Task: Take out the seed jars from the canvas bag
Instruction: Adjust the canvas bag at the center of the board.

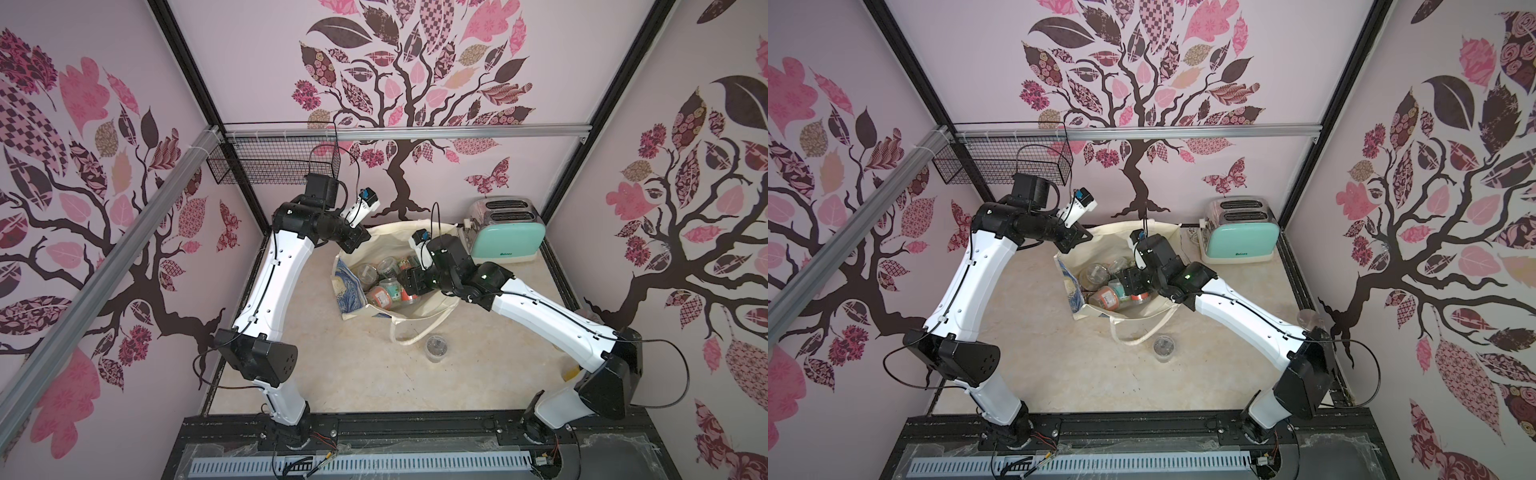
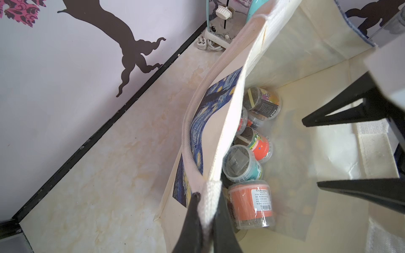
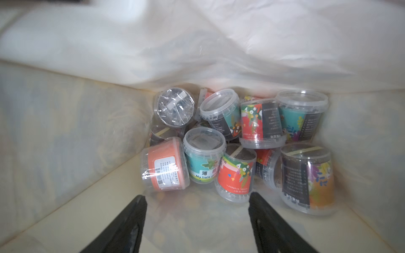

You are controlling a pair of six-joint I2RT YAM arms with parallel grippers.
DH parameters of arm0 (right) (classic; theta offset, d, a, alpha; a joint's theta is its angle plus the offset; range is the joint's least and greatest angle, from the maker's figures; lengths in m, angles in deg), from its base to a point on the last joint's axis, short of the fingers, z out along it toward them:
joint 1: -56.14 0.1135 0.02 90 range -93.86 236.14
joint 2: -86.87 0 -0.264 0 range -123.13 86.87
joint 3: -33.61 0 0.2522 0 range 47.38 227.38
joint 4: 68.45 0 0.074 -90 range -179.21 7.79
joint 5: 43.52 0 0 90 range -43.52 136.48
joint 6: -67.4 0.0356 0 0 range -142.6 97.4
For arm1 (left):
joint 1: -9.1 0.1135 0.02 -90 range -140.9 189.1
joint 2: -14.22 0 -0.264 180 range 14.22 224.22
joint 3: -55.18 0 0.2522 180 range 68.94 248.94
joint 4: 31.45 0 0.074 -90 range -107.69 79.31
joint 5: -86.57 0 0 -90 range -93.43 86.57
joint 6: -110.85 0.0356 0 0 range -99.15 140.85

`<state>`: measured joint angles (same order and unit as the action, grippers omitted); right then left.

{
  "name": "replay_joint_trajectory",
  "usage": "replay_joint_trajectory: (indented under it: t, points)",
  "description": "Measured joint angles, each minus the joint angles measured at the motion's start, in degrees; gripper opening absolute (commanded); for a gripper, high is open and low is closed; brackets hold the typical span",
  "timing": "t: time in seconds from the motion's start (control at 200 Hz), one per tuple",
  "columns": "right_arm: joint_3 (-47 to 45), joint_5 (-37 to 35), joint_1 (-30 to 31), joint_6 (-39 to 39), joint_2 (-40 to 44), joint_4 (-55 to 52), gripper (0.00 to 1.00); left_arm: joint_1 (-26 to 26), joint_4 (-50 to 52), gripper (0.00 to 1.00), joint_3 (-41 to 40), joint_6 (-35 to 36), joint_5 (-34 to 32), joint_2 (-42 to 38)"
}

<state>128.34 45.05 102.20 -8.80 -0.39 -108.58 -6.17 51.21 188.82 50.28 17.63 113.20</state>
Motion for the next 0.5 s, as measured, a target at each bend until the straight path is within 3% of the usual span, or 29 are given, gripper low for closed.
replay_joint_trajectory:
  t: [0.24, 0.5]
  points:
    - [-12.57, -2.21, 5.53, -2.78, 2.51, 0.9, 0.78, -0.02, 0.2, 0.0, -5.66, 2.14, 1.29, -3.3]
    - [-13.84, -7.43, 6.38, -3.65, 4.66, 0.87, 0.84, -0.04, 2.95, 0.0, -6.6, 4.61, 4.46, -4.44]
